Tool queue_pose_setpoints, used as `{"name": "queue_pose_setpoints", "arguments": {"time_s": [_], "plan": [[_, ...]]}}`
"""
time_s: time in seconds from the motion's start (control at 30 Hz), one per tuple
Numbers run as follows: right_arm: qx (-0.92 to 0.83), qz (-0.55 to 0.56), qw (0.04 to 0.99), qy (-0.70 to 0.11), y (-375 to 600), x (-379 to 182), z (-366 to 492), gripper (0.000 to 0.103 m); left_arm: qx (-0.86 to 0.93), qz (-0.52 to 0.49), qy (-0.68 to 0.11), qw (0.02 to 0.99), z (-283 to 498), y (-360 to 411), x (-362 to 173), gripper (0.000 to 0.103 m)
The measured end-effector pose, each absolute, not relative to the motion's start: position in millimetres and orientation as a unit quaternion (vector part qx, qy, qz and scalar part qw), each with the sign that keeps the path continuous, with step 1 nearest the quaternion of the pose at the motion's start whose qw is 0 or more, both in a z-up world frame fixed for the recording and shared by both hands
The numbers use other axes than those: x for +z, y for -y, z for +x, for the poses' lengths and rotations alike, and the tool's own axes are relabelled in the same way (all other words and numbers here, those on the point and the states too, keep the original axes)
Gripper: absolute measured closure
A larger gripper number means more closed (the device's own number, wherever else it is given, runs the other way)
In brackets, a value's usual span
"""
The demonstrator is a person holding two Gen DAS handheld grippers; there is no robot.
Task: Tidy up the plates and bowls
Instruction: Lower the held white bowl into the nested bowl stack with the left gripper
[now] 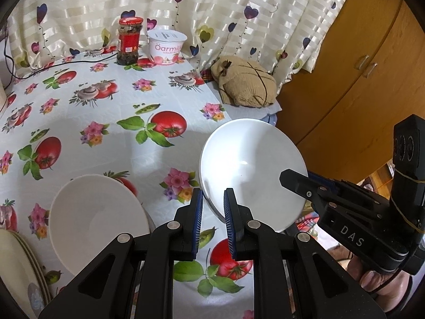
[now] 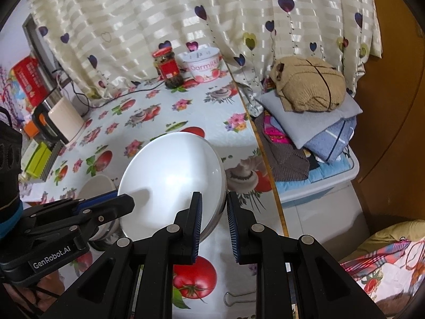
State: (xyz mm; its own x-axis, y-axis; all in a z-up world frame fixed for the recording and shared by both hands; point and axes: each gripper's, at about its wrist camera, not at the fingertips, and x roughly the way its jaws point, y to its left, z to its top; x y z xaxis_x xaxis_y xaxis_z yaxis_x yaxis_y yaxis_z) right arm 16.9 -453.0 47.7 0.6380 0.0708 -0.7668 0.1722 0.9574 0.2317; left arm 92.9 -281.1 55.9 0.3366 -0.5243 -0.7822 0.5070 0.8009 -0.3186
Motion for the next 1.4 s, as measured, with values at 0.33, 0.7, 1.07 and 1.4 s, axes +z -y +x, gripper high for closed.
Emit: {"name": "queue_pose_setpoints", "arguments": {"time_s": [0.33,0.7,1.07,1.4], "plan": [[-0.015,0.132,0.901,-0.413,436,64,21,0.084,-0.304,-0.021,-0.468,0.829,92,262,70,0.086],[0.007,0.12,0.905,-0.407,414,74,28,0.084,-0.283,-0.036,-0.458,0.842,90,235,80,0.086],[0.029,0.108,0.907,-0.407,391,79,32,0.084,-0.261,-0.051,-0.457,0.849,88,206,81,0.086],[0.059,0.095,0.904,-0.412,359,78,42,0.084,-0.226,-0.063,-0.462,0.856,86,175,76,0.086]]}}
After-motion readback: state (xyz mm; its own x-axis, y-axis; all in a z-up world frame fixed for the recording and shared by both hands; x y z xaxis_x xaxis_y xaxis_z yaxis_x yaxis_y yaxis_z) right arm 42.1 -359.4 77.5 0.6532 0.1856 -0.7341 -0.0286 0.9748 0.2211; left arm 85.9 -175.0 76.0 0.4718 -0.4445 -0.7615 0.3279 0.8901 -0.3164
